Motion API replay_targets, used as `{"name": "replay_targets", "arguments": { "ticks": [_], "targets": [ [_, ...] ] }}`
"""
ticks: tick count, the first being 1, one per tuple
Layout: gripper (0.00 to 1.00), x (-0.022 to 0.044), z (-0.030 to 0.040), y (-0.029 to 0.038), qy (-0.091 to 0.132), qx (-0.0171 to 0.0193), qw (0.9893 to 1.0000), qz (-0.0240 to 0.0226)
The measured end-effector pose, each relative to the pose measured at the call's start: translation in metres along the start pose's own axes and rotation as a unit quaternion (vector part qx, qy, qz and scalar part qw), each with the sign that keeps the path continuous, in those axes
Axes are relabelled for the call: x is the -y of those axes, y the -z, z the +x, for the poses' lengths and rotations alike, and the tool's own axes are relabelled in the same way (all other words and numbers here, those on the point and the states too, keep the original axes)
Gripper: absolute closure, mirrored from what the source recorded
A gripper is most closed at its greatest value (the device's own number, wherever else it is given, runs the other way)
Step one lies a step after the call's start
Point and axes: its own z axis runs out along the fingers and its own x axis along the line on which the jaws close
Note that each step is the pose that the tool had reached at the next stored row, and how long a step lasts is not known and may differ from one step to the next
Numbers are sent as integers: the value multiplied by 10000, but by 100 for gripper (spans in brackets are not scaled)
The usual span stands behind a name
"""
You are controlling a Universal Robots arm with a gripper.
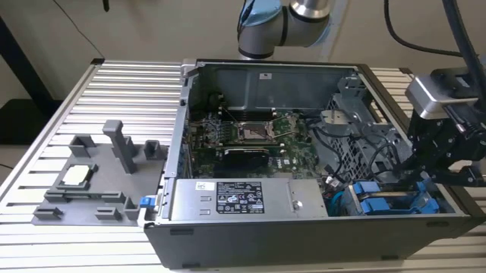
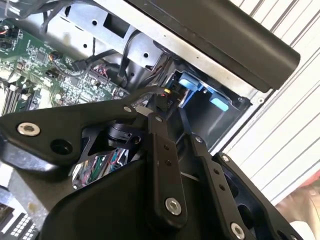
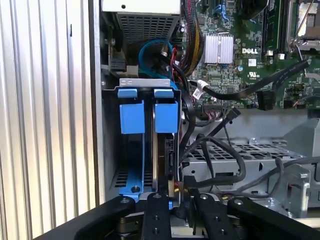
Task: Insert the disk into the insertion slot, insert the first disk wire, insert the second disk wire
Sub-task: 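Insert the first disk wire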
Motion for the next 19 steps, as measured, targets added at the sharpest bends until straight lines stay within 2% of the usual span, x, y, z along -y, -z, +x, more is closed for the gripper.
{"name": "replay_targets", "arguments": {
  "ticks": [7,15,19],
  "targets": [
    [73,15,-32,300,0,-1,10000,0],
    [73,15,-34,307,0,-1,10000,0],
    [73,13,-97,300,0,-1,10000,0]
  ]
}}
